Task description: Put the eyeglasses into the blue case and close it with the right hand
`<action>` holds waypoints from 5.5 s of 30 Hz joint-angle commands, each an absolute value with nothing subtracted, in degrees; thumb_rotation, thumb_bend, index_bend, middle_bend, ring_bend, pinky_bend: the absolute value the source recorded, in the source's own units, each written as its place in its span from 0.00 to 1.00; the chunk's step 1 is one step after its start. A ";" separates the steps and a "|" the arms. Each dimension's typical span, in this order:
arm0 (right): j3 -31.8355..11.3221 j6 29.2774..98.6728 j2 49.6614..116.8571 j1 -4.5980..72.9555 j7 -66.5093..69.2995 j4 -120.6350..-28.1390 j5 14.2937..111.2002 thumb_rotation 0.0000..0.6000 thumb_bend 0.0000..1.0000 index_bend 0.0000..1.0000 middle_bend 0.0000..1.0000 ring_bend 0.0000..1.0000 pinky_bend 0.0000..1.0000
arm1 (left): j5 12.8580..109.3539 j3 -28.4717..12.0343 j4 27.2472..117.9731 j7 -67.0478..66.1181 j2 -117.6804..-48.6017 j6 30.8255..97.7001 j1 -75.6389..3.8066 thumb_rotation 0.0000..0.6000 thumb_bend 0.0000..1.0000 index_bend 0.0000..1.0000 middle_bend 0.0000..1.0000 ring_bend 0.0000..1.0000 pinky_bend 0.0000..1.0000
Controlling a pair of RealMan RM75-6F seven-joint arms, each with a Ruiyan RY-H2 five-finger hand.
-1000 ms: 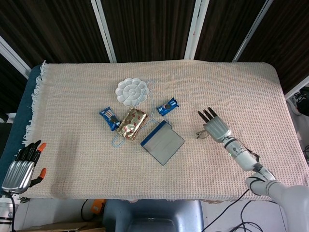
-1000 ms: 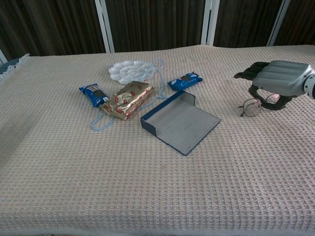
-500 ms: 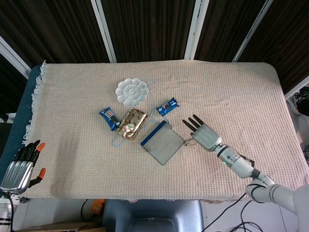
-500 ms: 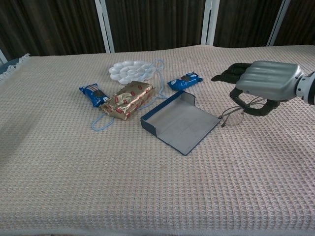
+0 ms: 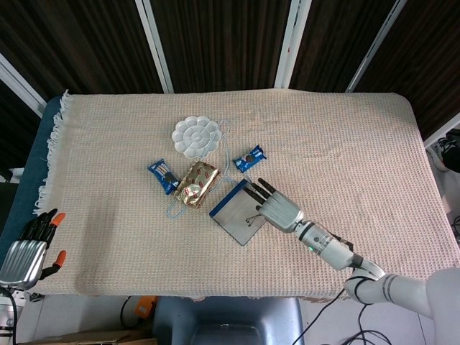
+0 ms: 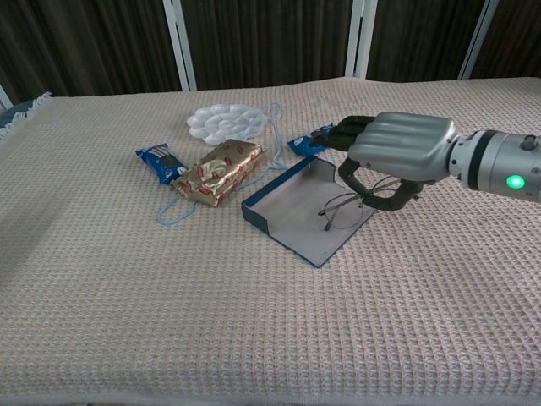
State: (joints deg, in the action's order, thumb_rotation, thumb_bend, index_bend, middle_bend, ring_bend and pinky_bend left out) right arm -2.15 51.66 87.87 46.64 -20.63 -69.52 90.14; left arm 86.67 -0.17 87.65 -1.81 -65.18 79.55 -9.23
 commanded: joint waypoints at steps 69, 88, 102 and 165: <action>-7.38 56.20 105.05 51.35 -34.31 -55.49 85.35 1.00 0.18 0.17 0.00 0.00 0.00 | 87.52 0.47 88.13 -0.52 -64.37 78.96 -9.32 1.00 0.40 0.00 0.00 0.00 0.13; -10.62 55.98 112.36 53.60 -32.71 -46.53 82.49 1.00 0.18 0.18 0.00 0.00 0.00 | 86.84 0.23 87.91 0.67 -63.89 78.75 -9.25 1.00 0.40 0.00 0.00 0.00 0.13; -12.10 56.44 116.59 55.12 -31.00 -42.93 81.24 1.00 0.18 0.20 0.00 0.00 0.00 | 87.20 0.31 87.74 2.20 -63.27 79.40 -8.89 1.00 0.40 0.00 0.00 0.00 0.13; 3.24 68.56 95.79 39.83 -22.01 -62.53 94.41 1.00 0.26 0.63 0.07 0.00 0.00 | 87.86 0.28 87.95 1.63 -63.49 80.59 -8.22 1.00 0.40 0.00 0.00 0.00 0.13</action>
State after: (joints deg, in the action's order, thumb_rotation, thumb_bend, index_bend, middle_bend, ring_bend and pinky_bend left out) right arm 3.54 68.41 93.80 40.11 -23.35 -65.15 93.85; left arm 87.85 0.27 87.94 1.63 -63.50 80.60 -8.22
